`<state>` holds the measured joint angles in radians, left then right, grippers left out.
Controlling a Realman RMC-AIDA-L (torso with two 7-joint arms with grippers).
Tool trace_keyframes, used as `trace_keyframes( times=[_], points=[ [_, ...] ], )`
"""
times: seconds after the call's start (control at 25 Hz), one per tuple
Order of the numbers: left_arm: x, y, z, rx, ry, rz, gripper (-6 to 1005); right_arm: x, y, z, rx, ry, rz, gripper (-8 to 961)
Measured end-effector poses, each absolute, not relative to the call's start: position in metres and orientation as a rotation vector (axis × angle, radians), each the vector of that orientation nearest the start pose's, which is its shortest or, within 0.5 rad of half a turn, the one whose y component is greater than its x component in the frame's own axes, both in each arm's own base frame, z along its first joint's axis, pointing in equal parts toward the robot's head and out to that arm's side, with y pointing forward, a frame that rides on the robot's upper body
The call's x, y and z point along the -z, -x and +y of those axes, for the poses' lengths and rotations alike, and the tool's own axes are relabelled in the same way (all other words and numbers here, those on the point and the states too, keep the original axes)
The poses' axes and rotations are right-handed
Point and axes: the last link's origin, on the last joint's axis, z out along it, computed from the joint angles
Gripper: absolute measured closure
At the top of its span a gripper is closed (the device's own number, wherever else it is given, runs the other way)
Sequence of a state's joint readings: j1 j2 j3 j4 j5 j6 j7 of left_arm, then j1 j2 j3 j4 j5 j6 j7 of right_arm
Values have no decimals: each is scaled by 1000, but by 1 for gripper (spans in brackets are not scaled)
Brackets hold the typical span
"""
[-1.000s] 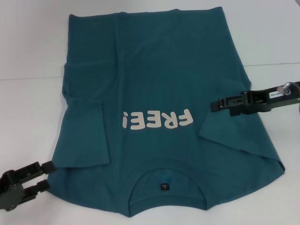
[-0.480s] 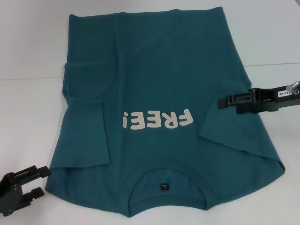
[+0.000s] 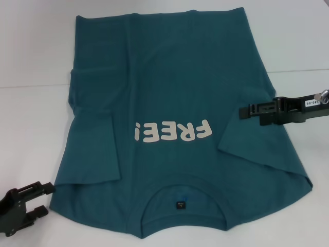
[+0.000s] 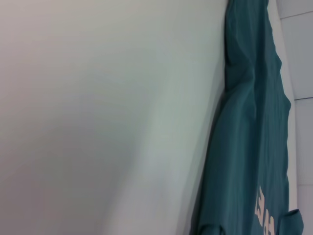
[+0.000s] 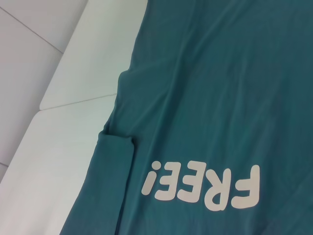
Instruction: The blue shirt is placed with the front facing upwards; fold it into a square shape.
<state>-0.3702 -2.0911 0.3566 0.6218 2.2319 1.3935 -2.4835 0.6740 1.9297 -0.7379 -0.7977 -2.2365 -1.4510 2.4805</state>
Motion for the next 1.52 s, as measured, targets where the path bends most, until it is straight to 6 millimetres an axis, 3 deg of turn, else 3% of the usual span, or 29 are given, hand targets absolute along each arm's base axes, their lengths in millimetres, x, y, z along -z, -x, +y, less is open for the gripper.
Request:
trace_keyframes(
  times=[0.36,0.76,1.28,1.52],
  points=[
    [-7,364,286,-958,-1842,2678,268,-72,-257,396,-416,2250,1673,9],
    [4,345,303,-914,-1898,2599,270,-73,-258,396,-426,2242,1677,10],
    [0,348,302,-938,-1962,2571,315,-73,-260,395,-424,2239,1681,10],
    [2,343,302,-917,-2056,2493,550,-73,-261,394,-420,2245,1670,10]
  ],
)
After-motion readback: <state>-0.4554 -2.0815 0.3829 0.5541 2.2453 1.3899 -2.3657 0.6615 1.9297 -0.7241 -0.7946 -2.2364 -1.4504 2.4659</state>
